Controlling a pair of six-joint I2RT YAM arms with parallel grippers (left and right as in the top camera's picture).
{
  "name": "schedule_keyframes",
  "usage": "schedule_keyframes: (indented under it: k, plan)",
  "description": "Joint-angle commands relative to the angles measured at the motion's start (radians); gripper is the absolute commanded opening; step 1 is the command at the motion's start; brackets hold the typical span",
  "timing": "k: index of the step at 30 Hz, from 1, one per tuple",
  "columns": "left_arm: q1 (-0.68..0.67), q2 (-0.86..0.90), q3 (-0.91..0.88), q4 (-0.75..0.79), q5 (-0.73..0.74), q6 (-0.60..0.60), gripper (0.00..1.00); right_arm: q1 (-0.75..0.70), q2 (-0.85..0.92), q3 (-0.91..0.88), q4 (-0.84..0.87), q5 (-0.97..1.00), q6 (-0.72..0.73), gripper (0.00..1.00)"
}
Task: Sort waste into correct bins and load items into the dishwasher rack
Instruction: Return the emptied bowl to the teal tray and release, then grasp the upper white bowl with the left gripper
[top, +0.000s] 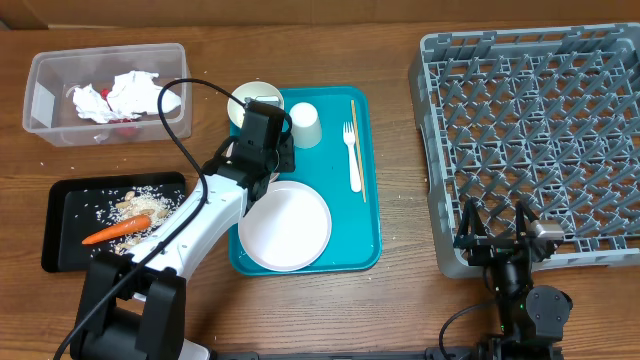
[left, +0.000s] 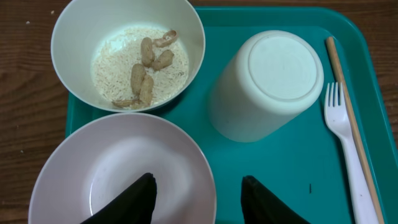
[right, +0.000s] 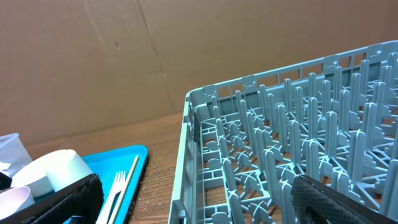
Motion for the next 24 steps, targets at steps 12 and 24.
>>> schedule_keyframes:
  k: [12, 24]
  plan:
    - [0.218, 0.153, 0.623, -0.562, 0.325, 0.219, 0.87, -0.004, -0.008, -0.011, 0.004, 0.010, -0.007, 1.00]
    - [0.200, 0.453, 0.845, -0.769, 0.294, 0.492, 0.96, -0.004, -0.008, -0.011, 0.004, 0.010, -0.007, 1.00]
